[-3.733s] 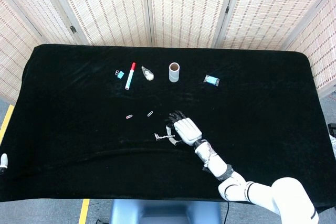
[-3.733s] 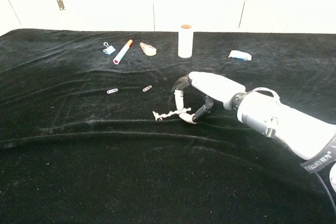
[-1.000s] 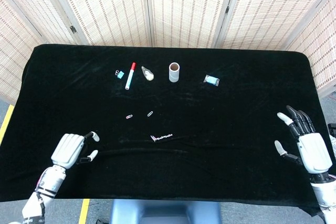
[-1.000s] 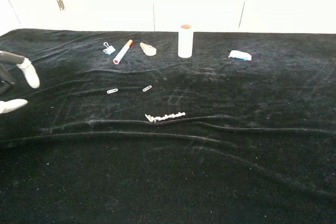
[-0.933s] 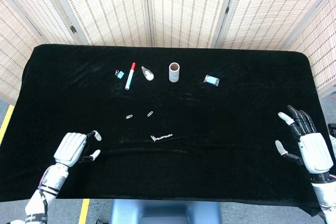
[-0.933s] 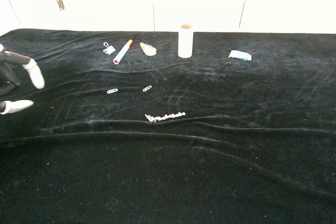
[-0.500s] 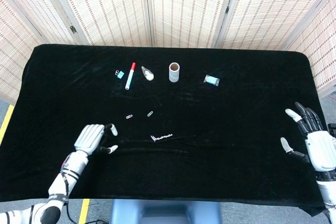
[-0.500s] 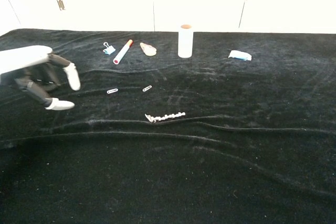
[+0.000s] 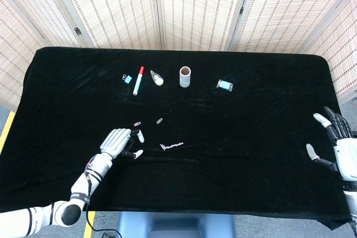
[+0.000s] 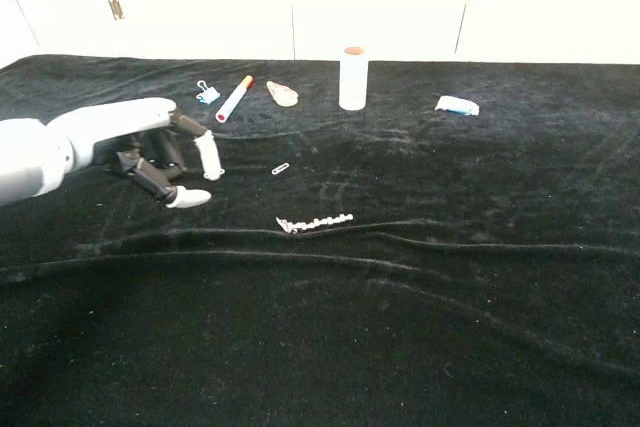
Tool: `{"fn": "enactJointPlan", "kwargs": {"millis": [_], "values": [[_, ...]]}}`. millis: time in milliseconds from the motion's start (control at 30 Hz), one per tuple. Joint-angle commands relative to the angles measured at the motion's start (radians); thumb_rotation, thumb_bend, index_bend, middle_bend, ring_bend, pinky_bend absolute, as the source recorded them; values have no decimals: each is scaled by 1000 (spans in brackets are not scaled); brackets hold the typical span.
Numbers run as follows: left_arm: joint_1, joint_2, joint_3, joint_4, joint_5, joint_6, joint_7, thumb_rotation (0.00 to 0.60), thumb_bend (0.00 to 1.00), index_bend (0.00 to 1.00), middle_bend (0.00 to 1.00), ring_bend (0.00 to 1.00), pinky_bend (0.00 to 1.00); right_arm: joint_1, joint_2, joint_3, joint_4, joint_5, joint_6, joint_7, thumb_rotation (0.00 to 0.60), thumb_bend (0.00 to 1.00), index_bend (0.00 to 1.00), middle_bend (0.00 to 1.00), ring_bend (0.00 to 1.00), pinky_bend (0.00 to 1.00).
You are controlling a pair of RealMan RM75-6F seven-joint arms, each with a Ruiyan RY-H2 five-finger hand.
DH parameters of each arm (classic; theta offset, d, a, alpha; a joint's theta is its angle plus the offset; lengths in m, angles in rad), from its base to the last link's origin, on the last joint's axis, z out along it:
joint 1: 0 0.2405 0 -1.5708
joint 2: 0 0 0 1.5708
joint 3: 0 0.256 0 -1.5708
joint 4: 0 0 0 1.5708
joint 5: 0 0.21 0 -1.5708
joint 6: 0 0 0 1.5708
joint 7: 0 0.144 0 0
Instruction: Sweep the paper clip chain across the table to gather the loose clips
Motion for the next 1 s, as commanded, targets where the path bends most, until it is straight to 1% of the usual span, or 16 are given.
{"fn": "enactJointPlan", "kwargs": {"millis": [33, 267, 433, 667, 867, 1000], "values": [[-26, -21, -5, 21, -12, -17, -10, 600, 349, 473, 962, 1000, 1000, -3, 2, 4, 4, 5, -3, 11, 600, 411, 116, 0, 0, 0], [-89, -74, -6, 94, -48, -60, -11, 600, 344, 470, 961, 1000, 1000, -15, 6, 13, 15, 21, -8, 34, 600, 411, 116, 0, 0, 0], [-133, -108, -1, 127, -52, -64, 14, 600, 342, 466, 962, 1000, 1000, -34, 8, 15, 24, 39, -5, 48, 600, 411, 116, 0, 0, 0], [-181, -159, 9, 189, -89, -84, 29, 600, 341, 466, 962, 1000, 1000, -67, 12, 11, 44, 44, 13, 83, 600, 411, 116, 0, 0, 0], [-220, -193, 17, 247, -143, -110, 49, 600, 342, 466, 962, 1000, 1000, -76, 14, 12, 62, 42, 8, 112, 600, 411, 116, 0, 0, 0], [-244, -204, 8, 269, -181, -116, 55, 600, 343, 466, 962, 1000, 1000, -74, 15, 16, 68, 43, -1, 124, 600, 411, 116, 0, 0, 0]]}}
